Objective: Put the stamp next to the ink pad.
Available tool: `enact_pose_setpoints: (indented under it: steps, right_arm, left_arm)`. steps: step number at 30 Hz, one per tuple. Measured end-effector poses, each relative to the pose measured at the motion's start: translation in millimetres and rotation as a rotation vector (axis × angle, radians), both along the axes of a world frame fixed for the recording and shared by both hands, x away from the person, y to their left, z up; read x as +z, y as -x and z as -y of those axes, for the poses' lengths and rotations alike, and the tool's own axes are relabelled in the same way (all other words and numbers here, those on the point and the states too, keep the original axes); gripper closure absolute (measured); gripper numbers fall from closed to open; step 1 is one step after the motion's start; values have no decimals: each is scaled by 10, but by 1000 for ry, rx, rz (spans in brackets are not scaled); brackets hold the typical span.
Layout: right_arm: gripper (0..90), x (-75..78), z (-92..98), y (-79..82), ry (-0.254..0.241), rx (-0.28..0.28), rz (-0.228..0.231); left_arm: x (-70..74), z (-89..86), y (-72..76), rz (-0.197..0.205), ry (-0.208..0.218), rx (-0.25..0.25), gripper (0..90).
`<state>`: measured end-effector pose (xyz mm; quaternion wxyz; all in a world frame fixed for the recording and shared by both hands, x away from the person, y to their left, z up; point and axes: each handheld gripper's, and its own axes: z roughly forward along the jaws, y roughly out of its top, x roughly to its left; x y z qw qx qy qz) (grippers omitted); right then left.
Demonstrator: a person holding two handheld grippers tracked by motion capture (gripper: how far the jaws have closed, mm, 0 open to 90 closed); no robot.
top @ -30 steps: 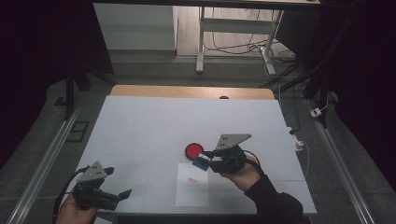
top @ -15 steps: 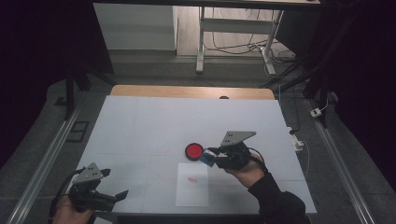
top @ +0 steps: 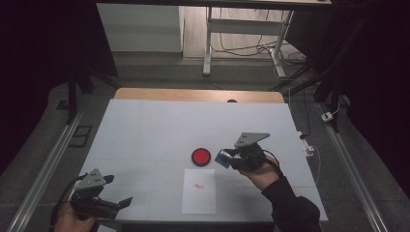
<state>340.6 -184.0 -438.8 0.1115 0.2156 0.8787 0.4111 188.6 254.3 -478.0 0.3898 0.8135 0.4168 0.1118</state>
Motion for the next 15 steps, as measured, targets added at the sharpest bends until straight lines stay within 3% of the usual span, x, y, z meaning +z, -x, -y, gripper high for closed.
enact_pose_setpoints:
  steps: [15]
  right_arm:
    - [694,-76,230,-182,29,-100,-3]
  left_arm:
    - [-2,3,-8,-8,-5,2,0]
